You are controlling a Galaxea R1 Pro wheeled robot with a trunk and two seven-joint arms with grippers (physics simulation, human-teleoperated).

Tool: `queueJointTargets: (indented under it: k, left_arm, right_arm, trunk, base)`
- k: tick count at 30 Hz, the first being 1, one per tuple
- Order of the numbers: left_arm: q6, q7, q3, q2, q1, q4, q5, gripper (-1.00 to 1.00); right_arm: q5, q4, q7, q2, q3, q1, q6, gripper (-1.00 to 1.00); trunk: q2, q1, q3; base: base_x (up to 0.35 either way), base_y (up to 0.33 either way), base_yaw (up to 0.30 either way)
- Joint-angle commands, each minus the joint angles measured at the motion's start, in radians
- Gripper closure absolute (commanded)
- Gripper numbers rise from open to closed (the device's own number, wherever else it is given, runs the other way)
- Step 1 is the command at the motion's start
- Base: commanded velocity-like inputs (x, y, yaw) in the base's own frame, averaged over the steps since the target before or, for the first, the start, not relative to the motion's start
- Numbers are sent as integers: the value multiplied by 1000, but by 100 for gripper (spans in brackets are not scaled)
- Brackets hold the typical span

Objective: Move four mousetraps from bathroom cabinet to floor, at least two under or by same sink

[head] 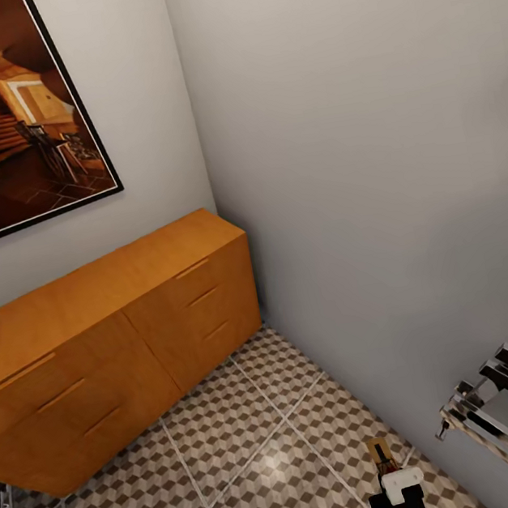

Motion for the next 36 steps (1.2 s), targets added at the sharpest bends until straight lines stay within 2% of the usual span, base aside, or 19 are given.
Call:
queueJointTargets:
  k: [1,36]
  left_arm:
    - [-2,12,-5,-1,-1,3,-8,100]
    - [-2,13,-5,-1,-1,3,-8,100]
  right_arm:
    - [-3,0,-9,0,9,-1,-1,100]
    - [-3,0,-9,0,9,0,-1,100]
  trunk:
    - [-2,1,0]
    - [-2,1,56]
  base:
    - [0,0,0]
    - [0,0,0]
